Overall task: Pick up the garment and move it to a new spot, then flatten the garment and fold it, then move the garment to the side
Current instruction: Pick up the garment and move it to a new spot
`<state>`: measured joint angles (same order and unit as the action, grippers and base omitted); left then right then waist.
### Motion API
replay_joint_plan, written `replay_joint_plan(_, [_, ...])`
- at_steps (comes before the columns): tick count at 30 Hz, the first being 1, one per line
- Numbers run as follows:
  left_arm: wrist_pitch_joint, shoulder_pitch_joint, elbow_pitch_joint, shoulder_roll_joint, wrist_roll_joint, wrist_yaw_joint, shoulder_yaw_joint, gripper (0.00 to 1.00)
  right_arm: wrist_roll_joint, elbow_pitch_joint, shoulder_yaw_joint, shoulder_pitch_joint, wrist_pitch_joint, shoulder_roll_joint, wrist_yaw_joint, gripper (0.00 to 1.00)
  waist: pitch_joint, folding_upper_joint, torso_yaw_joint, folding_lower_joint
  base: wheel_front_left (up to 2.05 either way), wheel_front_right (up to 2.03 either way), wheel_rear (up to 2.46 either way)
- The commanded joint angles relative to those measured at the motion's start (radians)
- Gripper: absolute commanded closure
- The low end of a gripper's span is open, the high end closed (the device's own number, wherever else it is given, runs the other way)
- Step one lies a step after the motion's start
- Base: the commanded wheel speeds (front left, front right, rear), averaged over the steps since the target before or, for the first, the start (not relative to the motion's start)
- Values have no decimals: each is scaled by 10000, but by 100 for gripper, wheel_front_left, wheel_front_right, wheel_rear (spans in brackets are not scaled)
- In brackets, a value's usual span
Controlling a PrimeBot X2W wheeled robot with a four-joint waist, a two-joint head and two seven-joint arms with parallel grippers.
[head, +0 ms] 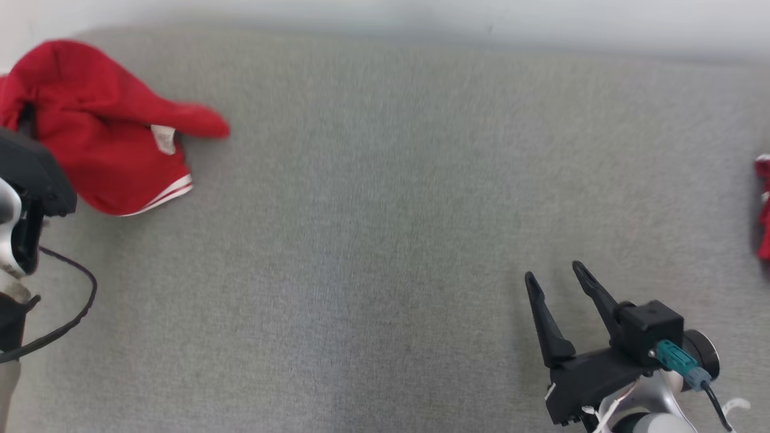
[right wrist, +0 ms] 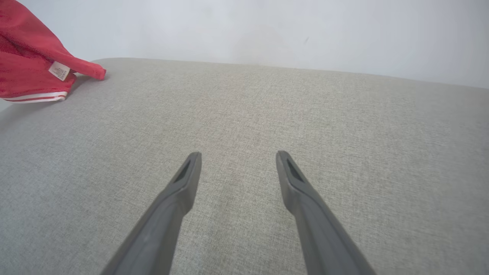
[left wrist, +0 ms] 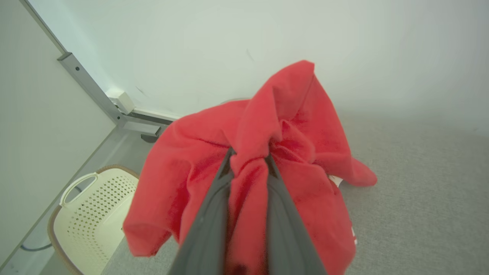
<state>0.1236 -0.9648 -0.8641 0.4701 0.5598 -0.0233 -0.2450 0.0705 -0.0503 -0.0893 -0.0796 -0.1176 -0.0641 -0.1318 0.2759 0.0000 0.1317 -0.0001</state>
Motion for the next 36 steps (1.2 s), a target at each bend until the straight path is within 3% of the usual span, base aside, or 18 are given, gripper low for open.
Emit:
replay_joint_plan(1, [-33, -40, 158, 90, -31, -32, -22, 100, 82, 51, 69, 185, 108, 56, 23, 0, -1192, 0, -279, 1, 0, 0, 0])
replay_joint_plan(9, [427, 101, 2635, 180, -159, -85, -370, 100, 250, 542, 469, 885, 386, 142, 23, 0, -2749, 0, -1173, 1, 0, 0, 0])
replay_joint_plan(16, [960, 737, 5617, -401, 290, 48, -577, 100, 203, 351, 544, 981, 270, 142, 23, 0, -3065, 0, -2385, 1, 0, 0, 0])
replay_joint_plan(24, [1284, 1890, 8126, -1527, 654, 490, -1339, 100, 216, 90, 490, 962, 100, 138, 23, 0, -2882, 0, -3728, 1, 0, 0, 0])
replay_joint_plan(30, [1072, 3243, 8265, -2072, 557, 858, -2005, 100, 331, 31, 312, 959, 91, 140, 23, 0, -2539, 0, -4397, 1, 0, 0, 0])
replay_joint_plan(33, [754, 4149, 7421, -2440, 613, 1019, -2343, 100, 421, 80, 247, 941, 154, 141, 23, 0, -2297, 0, -4588, 1, 0, 0, 0])
replay_joint_plan(36, [603, 4407, 6730, -2462, 454, 1062, -2519, 100, 473, 103, 175, 876, 192, 142, 23, 0, -2159, 0, -4620, 1, 0, 0, 0])
